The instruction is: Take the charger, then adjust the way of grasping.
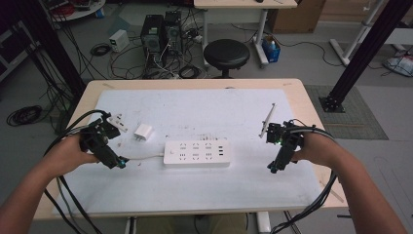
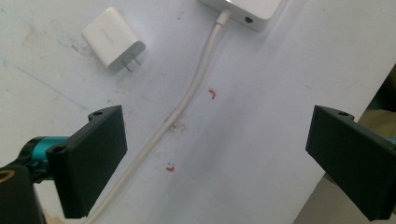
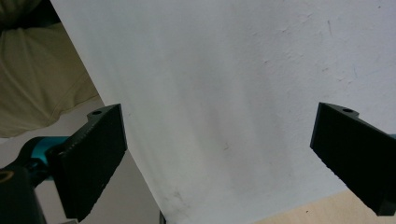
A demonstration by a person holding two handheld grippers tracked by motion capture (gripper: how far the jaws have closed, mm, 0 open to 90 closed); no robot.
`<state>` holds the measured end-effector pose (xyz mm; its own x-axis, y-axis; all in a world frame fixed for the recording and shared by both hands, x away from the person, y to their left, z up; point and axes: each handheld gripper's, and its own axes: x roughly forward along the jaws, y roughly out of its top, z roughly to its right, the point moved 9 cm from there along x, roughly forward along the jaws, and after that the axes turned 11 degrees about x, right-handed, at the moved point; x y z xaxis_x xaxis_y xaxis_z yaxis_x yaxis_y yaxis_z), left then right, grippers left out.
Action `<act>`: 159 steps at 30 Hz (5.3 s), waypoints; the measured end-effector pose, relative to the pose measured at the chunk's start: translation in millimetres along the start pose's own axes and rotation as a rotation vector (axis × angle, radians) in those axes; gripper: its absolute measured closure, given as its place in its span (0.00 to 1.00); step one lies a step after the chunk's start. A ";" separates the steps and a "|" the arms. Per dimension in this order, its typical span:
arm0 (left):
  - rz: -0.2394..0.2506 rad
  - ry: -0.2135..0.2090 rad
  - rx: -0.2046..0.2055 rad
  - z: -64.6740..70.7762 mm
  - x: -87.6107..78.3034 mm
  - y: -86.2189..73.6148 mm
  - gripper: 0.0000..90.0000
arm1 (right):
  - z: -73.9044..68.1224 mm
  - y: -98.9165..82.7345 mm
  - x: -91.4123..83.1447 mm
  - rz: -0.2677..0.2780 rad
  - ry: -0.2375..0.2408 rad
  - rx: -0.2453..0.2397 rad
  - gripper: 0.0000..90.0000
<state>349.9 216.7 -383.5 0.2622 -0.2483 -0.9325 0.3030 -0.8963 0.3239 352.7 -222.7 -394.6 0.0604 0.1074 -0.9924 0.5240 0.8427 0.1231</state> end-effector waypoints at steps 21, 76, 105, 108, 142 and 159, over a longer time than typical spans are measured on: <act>-0.036 0.081 -0.316 -57.9 31.6 18.3 0.06 | 16.4 9.1 2.9 0.015 0.012 0.050 0.03; 0.137 0.213 -0.543 -96.8 139.1 16.8 0.47 | 31.1 18.4 18.1 0.021 0.012 0.065 0.03; 0.454 0.051 -0.066 -20.3 25.6 58.4 0.47 | 22.7 17.2 9.6 0.210 -0.030 0.221 0.03; 0.459 0.048 -0.024 -14.3 17.3 59.5 0.47 | 19.6 17.7 8.8 0.223 -0.033 0.237 0.03; 0.568 -0.035 0.208 29.9 -0.2 99.4 0.47 | -15.3 41.9 -10.5 0.458 0.157 0.495 0.04; 0.611 -0.085 0.326 62.6 7.7 147.0 0.47 | -39.2 68.2 -24.9 0.606 0.474 0.654 0.04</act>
<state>339.1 60.1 -353.0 0.2208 -0.7596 -0.6118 -0.1704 -0.6477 0.7426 353.6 -147.2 -361.3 0.2013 0.7400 -0.6418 0.8886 0.1378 0.4376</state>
